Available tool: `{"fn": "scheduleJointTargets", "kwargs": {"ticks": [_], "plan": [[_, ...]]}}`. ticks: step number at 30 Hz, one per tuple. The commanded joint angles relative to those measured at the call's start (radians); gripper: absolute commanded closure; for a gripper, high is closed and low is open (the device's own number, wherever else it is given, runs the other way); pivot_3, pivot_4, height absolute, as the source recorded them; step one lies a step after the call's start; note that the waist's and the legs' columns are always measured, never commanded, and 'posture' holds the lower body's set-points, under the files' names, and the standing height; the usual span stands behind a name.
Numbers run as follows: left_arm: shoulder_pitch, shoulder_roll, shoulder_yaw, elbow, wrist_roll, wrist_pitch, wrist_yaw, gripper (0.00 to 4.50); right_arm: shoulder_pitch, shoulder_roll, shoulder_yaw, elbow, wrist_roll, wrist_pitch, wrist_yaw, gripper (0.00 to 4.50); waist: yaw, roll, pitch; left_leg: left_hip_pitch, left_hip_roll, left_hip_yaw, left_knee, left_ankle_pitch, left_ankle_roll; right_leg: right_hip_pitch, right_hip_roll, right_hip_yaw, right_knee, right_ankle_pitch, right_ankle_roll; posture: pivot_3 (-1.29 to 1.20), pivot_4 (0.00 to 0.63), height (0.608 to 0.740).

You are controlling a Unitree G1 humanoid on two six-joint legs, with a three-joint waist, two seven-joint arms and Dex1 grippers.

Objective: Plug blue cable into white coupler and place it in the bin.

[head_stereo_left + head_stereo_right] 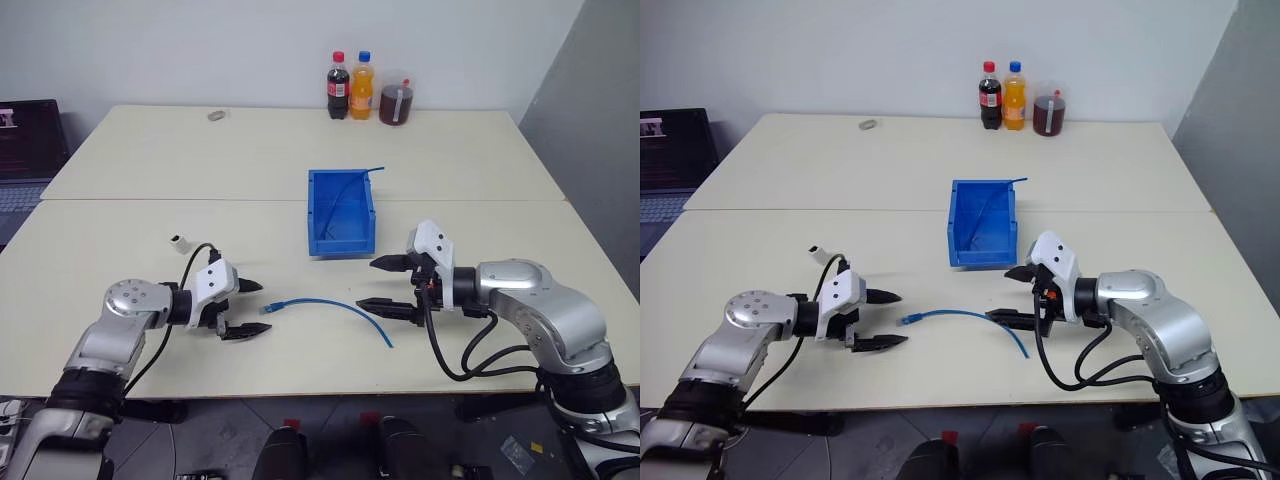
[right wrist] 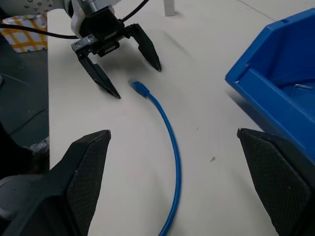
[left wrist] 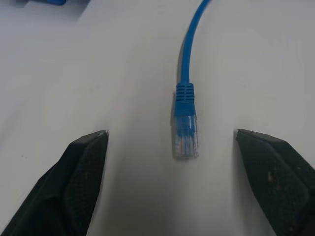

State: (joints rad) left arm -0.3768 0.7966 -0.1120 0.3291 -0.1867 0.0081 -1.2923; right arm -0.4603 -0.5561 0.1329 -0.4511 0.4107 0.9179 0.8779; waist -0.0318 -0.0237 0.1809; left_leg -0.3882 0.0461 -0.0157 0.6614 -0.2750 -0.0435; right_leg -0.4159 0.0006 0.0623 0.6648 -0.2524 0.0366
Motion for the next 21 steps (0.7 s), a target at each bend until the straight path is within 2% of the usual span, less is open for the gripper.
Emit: {"fn": "scheduleJointTargets", "kwargs": {"ticks": [1, 9, 11, 14, 17, 19, 21], "plan": [[-0.01, 0.003, -0.012, 0.039, 0.01, -0.025, -0.05, 1.07, 0.004, -0.027, -0.056, -0.06, 0.034, 0.028, -0.039, 0.08, 0.0, 0.0, 0.0, 0.0, 0.0, 0.0, 0.0, 0.0, 0.0, 0.0, 0.0, 0.0, 0.0, 0.0, 0.0, 0.0, 0.15, 0.74], [0.009, 0.02, -0.034, 0.056, 0.045, -0.033, -0.078, 2.72, 0.024, -0.055, -0.071, -0.07, 0.059, 0.035, -0.085, 0.08, -0.001, 0.0, 0.0, -0.001, 0.0, 0.0, 0.0, 0.0, 0.0, -0.001, 0.0, 0.0, 0.001, 0.0, 0.0, 0.0, 0.15, 0.74], [0.017, 0.023, -0.038, 0.045, 0.046, -0.026, -0.082, 2.91, 0.024, -0.058, -0.067, -0.066, 0.062, 0.024, -0.09, 0.08, -0.001, 0.0, 0.0, 0.0, 0.0, 0.0, 0.0, 0.0, 0.0, -0.001, 0.0, 0.0, 0.001, 0.0, 0.001, 0.0, 0.15, 0.74], [0.021, 0.029, -0.045, 0.05, 0.062, -0.037, -0.081, 3.57, 0.026, -0.063, -0.058, -0.06, 0.064, 0.009, -0.09, 0.08, -0.001, 0.0, 0.0, 0.0, 0.0, 0.0, 0.0, 0.0, 0.0, -0.001, 0.0, 0.0, 0.001, 0.0, 0.001, 0.0, 0.15, 0.74], [-0.015, 0.007, -0.04, 0.03, 0.037, 0.033, -0.069, 3.82, 0.01, -0.051, -0.05, -0.046, 0.068, 0.005, -0.1, 0.08, -0.001, 0.0, 0.0, 0.0, 0.0, 0.0, 0.0, 0.0, 0.0, 0.0, 0.0, 0.0, 0.001, 0.0, 0.001, 0.0, 0.15, 0.74], [-0.053, -0.018, -0.024, 0.006, 0.012, 0.117, -0.033, 4.17, -0.001, -0.045, -0.052, -0.037, 0.071, 0.006, -0.106, 0.08, -0.001, 0.0, 0.0, 0.0, 0.0, 0.0, 0.0, 0.0, 0.0, 0.0, 0.0, 0.0, 0.001, 0.0, 0.001, 0.0, 0.15, 0.74], [-0.082, -0.039, -0.005, -0.036, -0.021, 0.214, -0.008, 4.22, -0.006, -0.043, -0.056, -0.029, 0.071, 0.006, -0.111, 0.08, 0.002, 0.0, 0.0, 0.0, 0.0, 0.0, 0.001, 0.0, 0.0, 0.0, 0.0, 0.0, 0.001, 0.0, 0.002, 0.0, 0.15, 0.74]]}}
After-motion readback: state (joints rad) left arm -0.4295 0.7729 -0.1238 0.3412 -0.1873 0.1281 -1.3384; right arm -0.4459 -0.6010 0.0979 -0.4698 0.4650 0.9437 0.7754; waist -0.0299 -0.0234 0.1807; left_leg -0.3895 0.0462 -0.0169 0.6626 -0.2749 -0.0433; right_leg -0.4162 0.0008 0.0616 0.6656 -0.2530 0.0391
